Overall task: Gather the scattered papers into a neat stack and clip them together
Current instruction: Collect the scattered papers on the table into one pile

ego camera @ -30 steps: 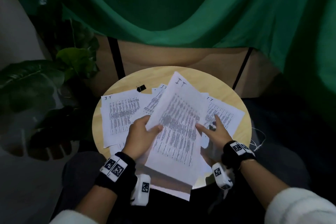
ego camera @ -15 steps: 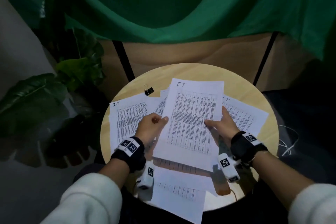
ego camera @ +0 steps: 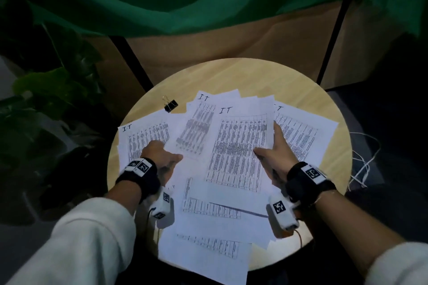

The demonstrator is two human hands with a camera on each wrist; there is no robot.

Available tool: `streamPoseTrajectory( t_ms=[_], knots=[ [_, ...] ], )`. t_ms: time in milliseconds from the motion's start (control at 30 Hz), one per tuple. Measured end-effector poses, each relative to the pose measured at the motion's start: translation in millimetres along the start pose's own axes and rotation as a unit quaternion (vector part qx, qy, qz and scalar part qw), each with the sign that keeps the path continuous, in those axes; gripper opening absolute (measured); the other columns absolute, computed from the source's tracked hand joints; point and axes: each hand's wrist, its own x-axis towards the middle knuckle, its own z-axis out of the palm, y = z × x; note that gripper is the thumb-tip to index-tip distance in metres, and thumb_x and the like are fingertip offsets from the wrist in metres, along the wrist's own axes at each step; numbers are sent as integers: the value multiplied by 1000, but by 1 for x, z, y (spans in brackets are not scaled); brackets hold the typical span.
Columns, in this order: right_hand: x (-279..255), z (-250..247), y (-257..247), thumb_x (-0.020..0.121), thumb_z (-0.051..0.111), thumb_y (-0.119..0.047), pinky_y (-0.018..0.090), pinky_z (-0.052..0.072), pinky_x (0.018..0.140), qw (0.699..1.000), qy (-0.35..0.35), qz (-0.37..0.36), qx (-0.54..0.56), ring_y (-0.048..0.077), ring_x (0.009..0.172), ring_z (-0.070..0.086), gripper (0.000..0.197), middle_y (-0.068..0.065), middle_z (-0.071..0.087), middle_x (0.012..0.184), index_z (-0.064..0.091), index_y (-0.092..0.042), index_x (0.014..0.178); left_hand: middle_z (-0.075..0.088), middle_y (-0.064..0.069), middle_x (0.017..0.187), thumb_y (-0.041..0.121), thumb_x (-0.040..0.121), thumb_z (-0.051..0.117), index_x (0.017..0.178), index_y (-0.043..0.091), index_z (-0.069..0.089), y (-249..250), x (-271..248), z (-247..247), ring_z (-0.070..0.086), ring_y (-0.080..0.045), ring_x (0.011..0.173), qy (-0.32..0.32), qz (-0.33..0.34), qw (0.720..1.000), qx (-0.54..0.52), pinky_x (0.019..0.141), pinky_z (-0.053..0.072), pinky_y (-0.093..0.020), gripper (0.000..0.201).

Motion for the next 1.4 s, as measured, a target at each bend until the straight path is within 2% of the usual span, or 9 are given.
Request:
streamPoseTrajectory(
  t_ms=[100, 400, 500, 667, 800, 867, 967, 1133, 1400],
  knots=[
    [-7, -2, -3, 98, 63, 5, 59, 49, 101, 999, 10, -3, -40, 54, 133, 47, 106, 1, 43, 161, -1, -50, 162, 48, -13, 76, 22, 91, 88, 78, 18, 48, 6, -10, -10, 53, -30, 76, 23, 52, 998, 6, 74, 40, -36, 42],
    [-9, 7, 23, 98, 52, 12, 37, 33, 120, 999, -46, 14, 2, 17, 146, 45, 49, -1, 51, 156, 67, -16, 136, 67, -11, 96, 15, 107, 67, 105, 1, 55, 26, -114, -105, 71, -21, 64, 250, 225, 922, -194, 45, 53, -23, 18],
    [-19, 18, 20, 90, 77, -14, 36, 41, 118, 982, -37, 37, 182, 8, 125, 63, 38, 3, 57, 151, 72, -8, 127, 68, -9, 103, 16, 111, 65, 108, 7, 56, 11, -135, -106, 64, -11, 60, 199, 195, 898, -340, 55, 51, -26, 13],
    [-44, 30, -2, 87, 64, -72, 55, 6, 125, 971, -85, 112, 195, 5, 156, 22, 61, -15, 34, 164, 76, -25, 125, 68, -12, 101, 16, 111, 65, 105, 5, 55, -14, -144, -55, 56, -12, 54, 74, 154, 920, -352, 51, 48, -26, 16],
    [-50, 32, -4, 74, 52, -93, 37, 58, 96, 968, -95, 138, 189, 5, 104, 72, 88, 9, 55, 149, 73, -29, 130, 75, -22, 106, 12, 111, 63, 115, 4, 58, -28, -154, 1, 64, -14, 55, 10, 131, 946, -297, 47, 55, -27, 10],
    [-44, 35, -1, 73, 48, -95, 43, 47, 109, 966, -89, 145, 194, 14, 125, 62, 96, 8, 59, 141, 69, -26, 137, 74, -25, 111, 15, 113, 61, 123, 9, 56, -34, -156, 24, 63, -20, 57, -12, 115, 948, -295, 48, 56, -33, 14],
    [-32, 43, 3, 81, 64, -80, 55, 35, 112, 967, -84, 133, 203, 15, 130, 49, 88, -11, 56, 132, 54, -28, 151, 75, -18, 98, 26, 111, 64, 123, 18, 51, -45, -145, 37, 68, -20, 54, -9, 121, 976, -183, 57, 61, -37, 19],
    [-23, 50, 15, 95, 68, -3, 37, 52, 77, 995, 27, 81, 58, 28, 83, 67, 10, 27, 74, 104, 73, 1, 102, 67, 1, 82, 43, 102, 75, 92, 15, 62, -46, -137, 22, 64, -20, 77, 46, 126, 979, -150, 66, 52, -29, 33],
    [-14, 42, 28, 90, 65, 3, 71, 47, 97, 996, -21, 84, 20, 68, 126, 44, 82, 38, 58, 135, 33, -29, 159, 40, -28, 162, 60, 77, 93, 162, 10, 31, -100, -60, -51, 45, -52, 147, 136, -149, 978, 44, 111, 51, -62, 116]
  ],
)
